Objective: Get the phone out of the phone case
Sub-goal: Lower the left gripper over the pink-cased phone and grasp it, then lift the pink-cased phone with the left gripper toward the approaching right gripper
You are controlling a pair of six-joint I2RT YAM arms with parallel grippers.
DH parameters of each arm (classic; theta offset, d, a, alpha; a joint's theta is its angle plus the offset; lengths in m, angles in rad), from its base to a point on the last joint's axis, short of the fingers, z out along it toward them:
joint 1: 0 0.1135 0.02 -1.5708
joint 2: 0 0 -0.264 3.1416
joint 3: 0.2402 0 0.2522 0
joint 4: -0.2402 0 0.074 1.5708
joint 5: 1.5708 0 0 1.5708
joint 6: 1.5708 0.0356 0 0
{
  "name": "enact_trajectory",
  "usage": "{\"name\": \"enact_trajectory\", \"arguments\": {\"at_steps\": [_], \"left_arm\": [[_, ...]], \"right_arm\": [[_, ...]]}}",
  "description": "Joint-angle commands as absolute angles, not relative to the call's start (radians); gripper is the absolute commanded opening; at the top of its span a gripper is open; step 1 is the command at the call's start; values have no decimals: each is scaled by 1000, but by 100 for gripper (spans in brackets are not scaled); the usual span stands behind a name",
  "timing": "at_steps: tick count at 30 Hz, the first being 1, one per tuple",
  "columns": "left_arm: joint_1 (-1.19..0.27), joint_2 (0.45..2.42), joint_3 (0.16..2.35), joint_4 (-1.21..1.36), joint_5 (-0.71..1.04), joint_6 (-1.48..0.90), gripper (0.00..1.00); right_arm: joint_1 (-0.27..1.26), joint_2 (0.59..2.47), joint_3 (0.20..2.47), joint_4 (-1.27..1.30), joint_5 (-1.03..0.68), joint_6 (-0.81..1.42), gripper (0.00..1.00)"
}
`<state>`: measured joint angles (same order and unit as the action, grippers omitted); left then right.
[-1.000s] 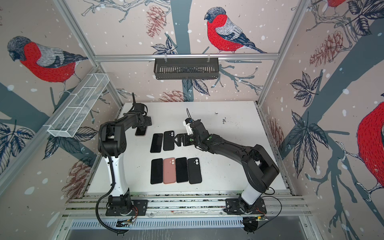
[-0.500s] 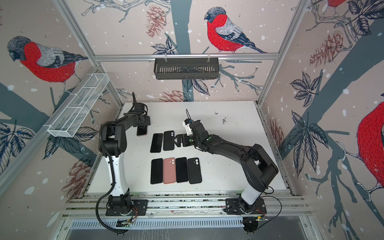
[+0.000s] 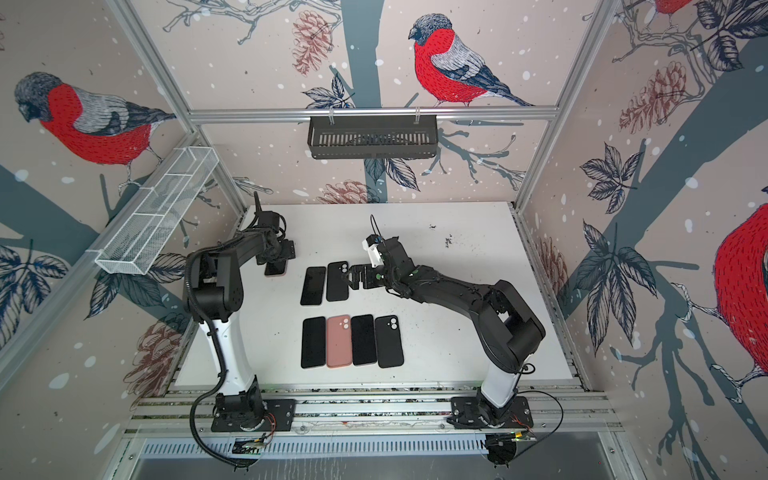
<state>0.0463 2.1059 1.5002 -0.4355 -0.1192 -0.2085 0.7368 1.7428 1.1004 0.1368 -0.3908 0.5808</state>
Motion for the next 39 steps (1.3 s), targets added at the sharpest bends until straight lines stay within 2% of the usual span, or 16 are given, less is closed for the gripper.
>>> {"name": "enact_trajectory", "arguments": {"at_steps": [1, 17, 25, 32, 39], "left_arm": [[53, 2086, 1495, -497, -89, -241, 92], [101, 2209, 1567, -555, -12, -201, 93], [117, 2129, 1550, -552, 32, -218, 97], [128, 2080, 1565, -568, -24, -210, 98], [129, 2139, 1587, -584, -12, -175, 98]], "right_arm": [[742, 1750, 1106, 168, -410, 586, 100], [744, 1747, 1080, 184, -423, 594, 99], [747, 1765, 1084, 193, -426, 598, 100], [749, 1779, 1077, 213, -428, 610, 99], [751, 1797, 1081, 223, -440, 617, 100]]}}
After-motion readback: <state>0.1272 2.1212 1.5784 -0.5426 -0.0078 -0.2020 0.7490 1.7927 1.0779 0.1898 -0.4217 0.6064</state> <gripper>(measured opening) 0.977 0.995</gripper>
